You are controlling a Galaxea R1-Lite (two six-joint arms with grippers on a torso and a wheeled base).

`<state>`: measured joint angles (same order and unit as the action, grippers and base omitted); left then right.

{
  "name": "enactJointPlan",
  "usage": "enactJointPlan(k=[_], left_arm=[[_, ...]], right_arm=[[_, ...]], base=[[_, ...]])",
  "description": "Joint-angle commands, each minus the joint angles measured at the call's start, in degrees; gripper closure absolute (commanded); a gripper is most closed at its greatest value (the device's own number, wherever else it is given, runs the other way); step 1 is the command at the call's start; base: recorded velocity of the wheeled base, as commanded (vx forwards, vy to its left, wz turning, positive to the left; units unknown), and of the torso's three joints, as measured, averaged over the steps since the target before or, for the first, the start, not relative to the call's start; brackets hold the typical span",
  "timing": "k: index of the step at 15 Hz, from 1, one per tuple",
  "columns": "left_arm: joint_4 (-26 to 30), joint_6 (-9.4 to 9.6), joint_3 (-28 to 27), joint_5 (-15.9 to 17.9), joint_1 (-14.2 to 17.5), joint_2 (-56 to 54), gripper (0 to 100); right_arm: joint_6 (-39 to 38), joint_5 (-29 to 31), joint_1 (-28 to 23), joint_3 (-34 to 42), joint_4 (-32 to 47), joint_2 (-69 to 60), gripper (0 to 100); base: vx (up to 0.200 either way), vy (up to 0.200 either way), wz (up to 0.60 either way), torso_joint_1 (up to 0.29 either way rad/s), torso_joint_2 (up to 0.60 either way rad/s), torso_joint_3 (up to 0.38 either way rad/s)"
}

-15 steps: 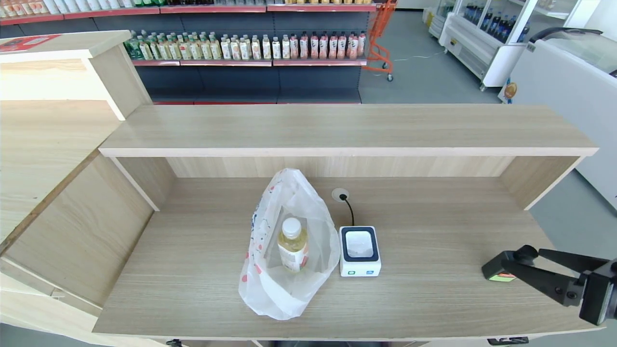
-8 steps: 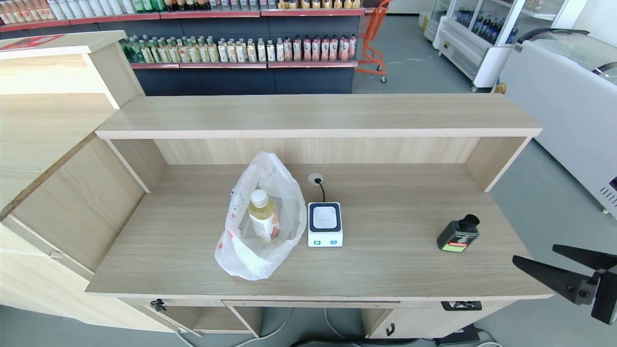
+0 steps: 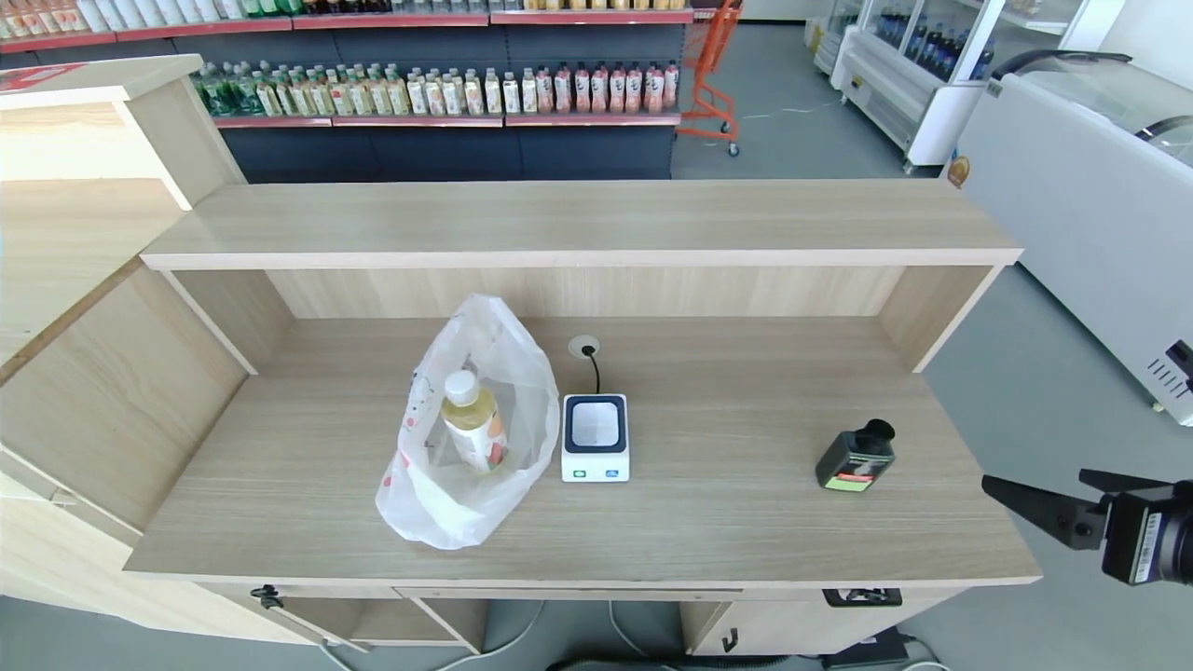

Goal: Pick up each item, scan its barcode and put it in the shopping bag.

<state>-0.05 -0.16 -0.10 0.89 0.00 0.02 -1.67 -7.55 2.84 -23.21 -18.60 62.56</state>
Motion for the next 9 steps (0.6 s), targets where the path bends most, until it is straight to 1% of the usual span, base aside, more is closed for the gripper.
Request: enactJointPlan(k=[1, 3, 5, 7, 8, 9], left_arm=[[-0.04, -0.02, 0.01, -0.01, 0.00, -0.02, 0], [-0.04, -0.02, 0.01, -0.01, 0.00, -0.02, 0], [-0.04, -0.19, 0.01, -0.01, 0.00, -0.02, 0], [-0.04, -0.02, 0.01, -0.01, 0.00, -0.02, 0], [-0.04, -0.11, 0.01, -0.01, 0.00, -0.02, 0], [-0.04, -0.19, 0.01, -0.01, 0.00, -0.02, 0]], right_arm=[[0.26, 0.60, -0.20, 0.18, 0.15, 2.21, 0], [4.57, 0.78, -1.52, 0.27, 2.69, 2.48, 0], [5.98, 2.01, -1.79, 0.18, 3.57, 2.92, 0], [8.17, 4.56, -2.49, -0.26, 5.16, 4.41, 0], [12.13, 6.49, -4.77, -1.57, 7.18, 6.08, 0], [14.33, 7.46, -5.39, -1.75, 7.44, 7.66, 0]], base=[[0.000, -0.200, 0.00, 0.002, 0.00, 0.007], [0.000, -0.200, 0.00, 0.005, 0.00, 0.002], [0.000, -0.200, 0.00, 0.000, 0.00, 0.002], [0.000, -0.200, 0.00, -0.002, 0.00, 0.005], [0.000, -0.200, 0.00, -0.002, 0.00, 0.002], [0.000, -0.200, 0.00, 0.002, 0.01, 0.002]])
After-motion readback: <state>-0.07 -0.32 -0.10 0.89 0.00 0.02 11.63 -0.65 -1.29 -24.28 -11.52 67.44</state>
